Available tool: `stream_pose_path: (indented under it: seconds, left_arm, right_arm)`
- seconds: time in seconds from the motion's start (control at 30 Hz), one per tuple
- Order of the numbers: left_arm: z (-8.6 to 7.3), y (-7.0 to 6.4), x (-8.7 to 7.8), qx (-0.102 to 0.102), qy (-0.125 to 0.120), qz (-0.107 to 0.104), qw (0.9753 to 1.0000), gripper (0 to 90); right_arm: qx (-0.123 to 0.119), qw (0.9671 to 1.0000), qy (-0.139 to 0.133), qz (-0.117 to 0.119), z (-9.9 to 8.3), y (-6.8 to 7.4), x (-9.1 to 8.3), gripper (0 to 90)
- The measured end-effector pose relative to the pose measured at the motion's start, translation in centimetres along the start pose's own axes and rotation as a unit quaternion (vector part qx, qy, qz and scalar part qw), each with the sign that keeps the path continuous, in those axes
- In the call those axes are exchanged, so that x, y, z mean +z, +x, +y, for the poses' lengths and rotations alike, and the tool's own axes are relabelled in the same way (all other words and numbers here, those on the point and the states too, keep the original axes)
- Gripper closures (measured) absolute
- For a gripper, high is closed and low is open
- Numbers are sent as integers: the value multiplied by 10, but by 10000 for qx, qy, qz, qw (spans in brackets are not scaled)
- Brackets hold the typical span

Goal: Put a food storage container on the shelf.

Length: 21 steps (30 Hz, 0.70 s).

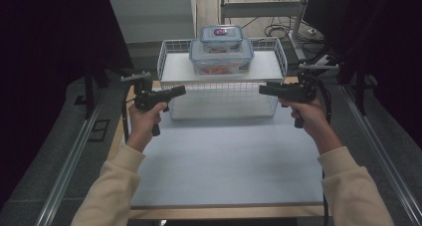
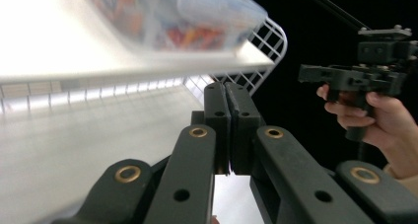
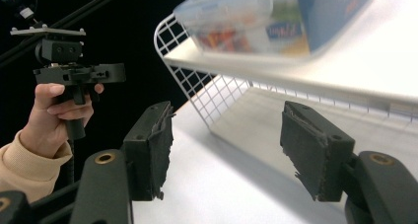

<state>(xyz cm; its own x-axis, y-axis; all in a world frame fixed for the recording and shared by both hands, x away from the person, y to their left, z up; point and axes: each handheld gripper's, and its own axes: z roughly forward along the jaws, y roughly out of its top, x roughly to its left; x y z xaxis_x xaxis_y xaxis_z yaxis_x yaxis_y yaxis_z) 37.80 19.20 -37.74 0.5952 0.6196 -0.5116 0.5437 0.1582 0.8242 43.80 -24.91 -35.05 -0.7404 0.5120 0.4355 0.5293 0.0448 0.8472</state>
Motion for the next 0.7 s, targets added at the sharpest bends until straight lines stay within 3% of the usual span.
stream_pose_path:
  seconds: [0.1,0.17,0.27,0.3,0.33,0.37,0.43,0.47,0.5,0.6,0.7]
  left_arm:
    - [-11,0,-2,29,54,27,10000,864]
    - [-28,1,-4,103,164,107,9998,820]
    - [-40,0,-4,143,223,207,9994,653]
    - [-51,0,-5,206,223,343,9990,599]
    - [-51,0,-5,206,223,343,9990,533]
    - [-59,0,-6,199,229,365,9989,533]
    - [-70,0,-8,202,254,399,9987,403]
    - [-76,1,-9,225,259,422,9985,403]
    - [-88,1,-11,255,291,474,9981,353]
    - [-99,3,-12,253,310,531,9978,326]
    - [-122,7,-9,250,603,653,9957,287]
  right_arm:
    - [8,10000,6,23,-14,-1,-3,363]
    - [46,10000,2,41,-23,-2,-5,362]
    - [64,10000,4,49,-39,-3,-9,361]
    - [76,10000,7,49,-44,-4,-10,359]
    - [76,10000,7,49,-44,-4,-10,359]
    - [94,9999,42,32,-50,-4,-11,357]
    - [95,9999,90,-22,-68,-6,-14,350]
    - [95,9999,90,-22,-68,-6,-14,350]
    - [88,9999,119,-63,-80,-7,-16,346]
    - [87,9998,174,-101,-92,-8,-18,340]
    - [40,9994,276,-193,-112,-8,-20,332]
